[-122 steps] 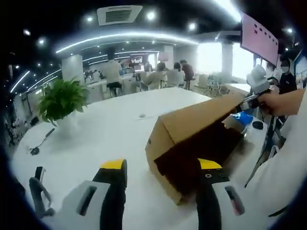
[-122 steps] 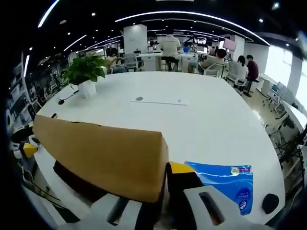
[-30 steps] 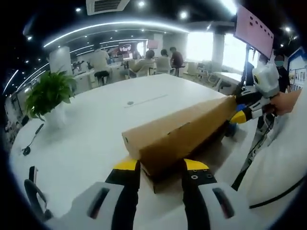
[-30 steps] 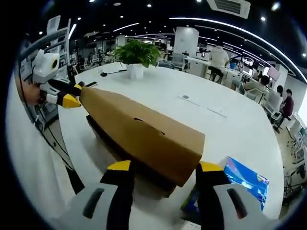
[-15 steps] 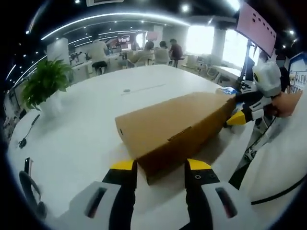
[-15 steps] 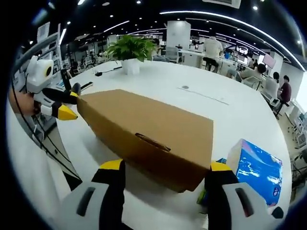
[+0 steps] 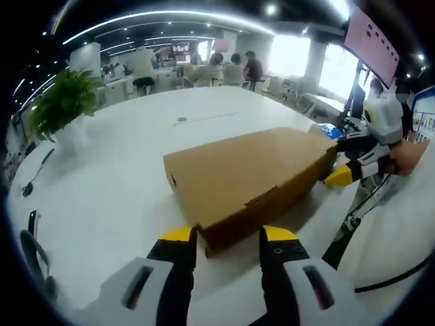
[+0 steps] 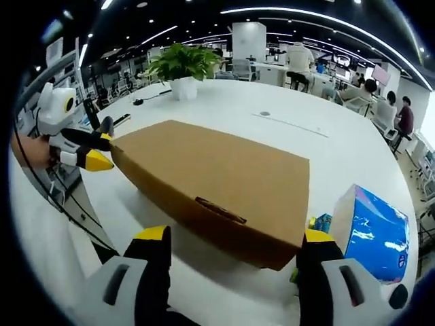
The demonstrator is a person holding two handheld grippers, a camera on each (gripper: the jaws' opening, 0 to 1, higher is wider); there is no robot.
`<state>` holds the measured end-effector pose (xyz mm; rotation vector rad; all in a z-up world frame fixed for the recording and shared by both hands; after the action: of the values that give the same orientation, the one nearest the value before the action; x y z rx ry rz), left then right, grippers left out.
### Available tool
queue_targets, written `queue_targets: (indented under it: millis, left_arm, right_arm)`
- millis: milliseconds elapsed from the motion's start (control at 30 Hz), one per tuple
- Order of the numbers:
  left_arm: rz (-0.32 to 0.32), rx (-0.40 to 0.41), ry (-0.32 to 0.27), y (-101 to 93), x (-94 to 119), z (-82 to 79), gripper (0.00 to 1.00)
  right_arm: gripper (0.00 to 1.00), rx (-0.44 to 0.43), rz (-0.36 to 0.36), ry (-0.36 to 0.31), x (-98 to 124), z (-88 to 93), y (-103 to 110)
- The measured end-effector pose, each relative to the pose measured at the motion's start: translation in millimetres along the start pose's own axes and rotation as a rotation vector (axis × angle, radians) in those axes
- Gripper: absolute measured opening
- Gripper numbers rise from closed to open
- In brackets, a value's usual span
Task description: Operate the shoe box by opening the lid, removing the specified soft item, and placing it in the target area until the item is outside and the box remains undamaged.
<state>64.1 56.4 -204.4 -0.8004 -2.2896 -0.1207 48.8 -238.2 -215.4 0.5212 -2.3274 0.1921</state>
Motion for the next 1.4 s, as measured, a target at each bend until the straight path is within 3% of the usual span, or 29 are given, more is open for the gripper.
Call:
queue_targets:
  millis: [133,333,400,500,567,667,733,800,933,1033,1100,1167,1200,1233,1267,1300,1333,1367,1400]
  left_arm:
    - [0.004,0.050,-0.002,3.1,-2.7,-1.7,0.38]
    - [-0.006,0.049,-0.015,3.0,-3.5,-4.8,0.40]
    - [-0.015,0.060,-0.024,3.0,-2.5,-6.8,0.41]
    - [-0.007,0.065,-0.046,1.5,-0.5,-8.6,0.54]
    - [0.000,0.054,-0.062,-0.5,1.4,-9.9,0.54]
    - [0.065,0.126,-0.070,-5.4,0.0,-10.0,0.59]
    - [0.069,0.171,-0.082,-4.2,-1.6,-10.2,0.67]
    - [0.061,0.178,-0.079,-4.7,-2.1,-10.5,0.76]
    - [0.069,0.243,-0.109,-6.0,-1.4,-12.3,0.93]
    - [0.079,0.344,-0.109,-6.5,0.6,-10.5,0.94]
    - [0.081,0.449,-0.113,-6.6,2.8,-8.1,0.93]
    - [0.053,0.576,-0.032,-10.1,7.7,-2.5,0.85]
    - [0.074,0.584,-0.096,-14.8,9.2,-6.8,0.84]
    - [0.082,0.580,-0.071,-20.3,11.0,-6.5,0.86]
    - [0.097,0.627,-0.083,-24.2,11.4,-7.4,0.90]
    - [0.112,0.674,-0.095,-28.1,11.7,-8.3,0.93]
    - [0.127,0.740,-0.106,-29.8,11.2,-8.5,0.97]
    - [0.157,0.866,-0.098,-32.1,9.7,-6.1,0.97]
    - [0.178,0.912,-0.106,-33.6,8.8,-5.1,0.96]
  right_arm:
    - [0.81,-0.029,-0.005,-0.010,-4.3,2.6,1.5]
    - [0.92,-0.003,0.021,-0.011,-2.8,-1.0,4.0]
    - [0.94,-0.016,0.005,-0.038,-1.5,-3.3,4.2]
    - [0.95,-0.071,-0.013,-0.070,2.1,-6.4,2.3]
    - [1.00,-0.116,-0.058,-0.114,4.4,-10.7,4.1]
    - [1.00,-0.089,-0.095,-0.120,8.1,-10.3,7.6]
    - [1.00,-0.042,-0.072,-0.090,9.2,-7.2,6.9]
    - [1.00,-0.033,-0.069,-0.107,11.4,-5.9,7.2]
    - [1.00,-0.141,-0.110,-0.113,14.9,-4.2,10.6]
    - [1.00,-0.223,-0.091,-0.136,19.5,-3.6,10.3]
    - [1.00,-0.370,-0.127,-0.145,24.4,-3.6,13.1]
    - [1.00,-0.546,-0.170,-0.153,28.7,-2.7,14.4]
    - [1.00,-0.624,-0.193,-0.099,30.1,3.1,13.1]
    - [1.00,-0.659,-0.245,-0.092,31.0,4.3,14.8]
    - [1.00,-0.642,-0.235,-0.140,28.5,3.0,8.9]
    - [1.00,-0.780,-0.293,-0.163,31.5,4.0,6.7]
    - [1.00,-0.819,-0.313,-0.169,32.1,4.7,4.5]
    - [1.00,-0.854,-0.366,-0.166,36.1,5.0,3.0]
    - [1.00,-0.882,-0.348,-0.177,36.6,5.4,-0.2]
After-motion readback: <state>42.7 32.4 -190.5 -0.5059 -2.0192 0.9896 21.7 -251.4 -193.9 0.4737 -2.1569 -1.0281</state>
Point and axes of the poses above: the point that each gripper's makers call its tool centre point, and the gripper's own axes: x roughly backward along the fingers, y roughly to its left, z roughly out of its underside, the point moved 9 cm from there along x, roughly backward along the fingers, and after that the axes turned 1 degree about -y, right-handed, at the moved point
